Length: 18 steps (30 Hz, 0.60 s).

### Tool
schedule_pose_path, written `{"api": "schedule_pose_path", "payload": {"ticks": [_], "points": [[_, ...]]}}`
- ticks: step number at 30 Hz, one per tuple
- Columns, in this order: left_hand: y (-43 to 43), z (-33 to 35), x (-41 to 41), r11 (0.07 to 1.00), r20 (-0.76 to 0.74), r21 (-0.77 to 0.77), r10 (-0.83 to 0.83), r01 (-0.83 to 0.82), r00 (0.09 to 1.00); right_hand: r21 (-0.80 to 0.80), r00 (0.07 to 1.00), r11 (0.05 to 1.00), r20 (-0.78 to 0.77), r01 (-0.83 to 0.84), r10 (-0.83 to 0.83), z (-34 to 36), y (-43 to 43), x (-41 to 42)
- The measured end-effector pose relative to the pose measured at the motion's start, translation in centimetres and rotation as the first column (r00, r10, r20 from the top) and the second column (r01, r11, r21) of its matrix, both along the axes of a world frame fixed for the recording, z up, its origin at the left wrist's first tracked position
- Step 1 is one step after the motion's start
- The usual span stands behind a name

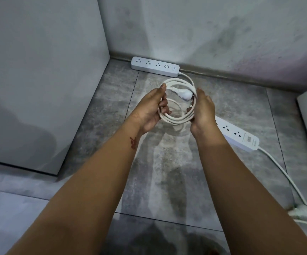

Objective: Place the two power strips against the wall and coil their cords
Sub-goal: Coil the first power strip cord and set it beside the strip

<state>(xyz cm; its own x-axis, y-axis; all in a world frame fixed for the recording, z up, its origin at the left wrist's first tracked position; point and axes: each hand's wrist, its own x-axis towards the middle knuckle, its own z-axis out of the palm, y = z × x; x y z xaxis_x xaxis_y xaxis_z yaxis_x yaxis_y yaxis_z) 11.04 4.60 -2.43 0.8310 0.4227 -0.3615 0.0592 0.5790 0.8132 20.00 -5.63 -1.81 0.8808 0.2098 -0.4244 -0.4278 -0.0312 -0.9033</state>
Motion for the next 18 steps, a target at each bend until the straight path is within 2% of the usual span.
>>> {"api": "schedule_pose_path", "payload": {"ticks": [3,5,6,8,9,13,18], "points": [[0.5,0.0,-0.1,0.996,-0.026,0.064,-0.064,0.065,0.998,-0.362,0.966,0.932,0.239,-0.007,0.1,-0.1,-0.5,0.9],[0.8,0.2,-0.3,0.987,-0.065,0.104,-0.117,0.123,0.991,-0.482,0.853,0.876,0.454,-0.009,0.259,0.7,-0.7,1.0],[0.9,0.5,-0.2,0.98,-0.086,0.125,-0.143,0.153,0.986,-0.518,0.78,0.853,0.506,-0.067,0.369,1.1,-0.6,0.9],[0.8,1.1,-0.1,0.965,-0.115,0.159,-0.19,0.207,0.975,-0.581,0.675,0.781,0.482,-0.23,0.558,1.6,-0.4,0.5],[0.6,1.4,-0.1,0.959,-0.124,0.168,-0.21,0.229,0.97,-0.599,0.653,0.748,0.448,-0.288,0.61,1.7,-0.4,0.4],[0.3,2.0,0.0,0.942,-0.171,0.153,-0.271,0.298,0.947,-0.639,0.696,0.733,0.416,-0.235,0.586,0.7,-0.3,0.4],[0.3,1.6,0.1,0.969,-0.101,0.019,-0.242,0.245,0.965,-0.586,0.813,0.806,0.426,-0.085,0.396,0.7,-0.1,-0.4]]}}
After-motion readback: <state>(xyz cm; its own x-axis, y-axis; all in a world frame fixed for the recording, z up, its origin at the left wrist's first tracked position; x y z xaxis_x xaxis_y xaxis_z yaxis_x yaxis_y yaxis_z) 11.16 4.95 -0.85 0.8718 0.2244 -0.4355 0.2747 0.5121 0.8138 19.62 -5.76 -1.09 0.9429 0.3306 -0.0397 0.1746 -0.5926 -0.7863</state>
